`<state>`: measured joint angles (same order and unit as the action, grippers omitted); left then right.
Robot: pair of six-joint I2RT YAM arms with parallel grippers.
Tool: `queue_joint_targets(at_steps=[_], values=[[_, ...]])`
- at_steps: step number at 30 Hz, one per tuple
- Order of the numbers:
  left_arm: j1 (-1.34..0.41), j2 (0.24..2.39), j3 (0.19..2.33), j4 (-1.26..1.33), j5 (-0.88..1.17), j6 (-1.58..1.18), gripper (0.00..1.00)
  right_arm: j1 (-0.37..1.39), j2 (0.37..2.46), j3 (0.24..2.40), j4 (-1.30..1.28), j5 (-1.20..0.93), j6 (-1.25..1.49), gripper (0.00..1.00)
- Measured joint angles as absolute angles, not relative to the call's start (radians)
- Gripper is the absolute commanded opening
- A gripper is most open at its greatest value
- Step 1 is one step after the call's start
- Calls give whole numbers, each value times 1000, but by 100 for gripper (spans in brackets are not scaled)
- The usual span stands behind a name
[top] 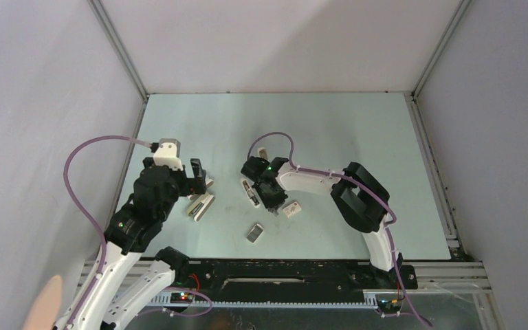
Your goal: Load the staples into the stapler
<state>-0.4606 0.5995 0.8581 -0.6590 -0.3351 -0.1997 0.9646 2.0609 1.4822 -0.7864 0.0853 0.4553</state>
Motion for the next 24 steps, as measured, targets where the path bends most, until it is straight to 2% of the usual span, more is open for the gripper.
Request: queue_joint_targets(at_steps=[8,13,24], values=[[-449,592,857,-659,-336,-200,100,986,1979,1482,-718,84,427,11],[-441,582,845,-656,-341,-200,100,998,1915,1481,-589,105,377,11],[-438,572,845,-654,-358,-200,100,1008,1913,1408,-334,166,297,11]])
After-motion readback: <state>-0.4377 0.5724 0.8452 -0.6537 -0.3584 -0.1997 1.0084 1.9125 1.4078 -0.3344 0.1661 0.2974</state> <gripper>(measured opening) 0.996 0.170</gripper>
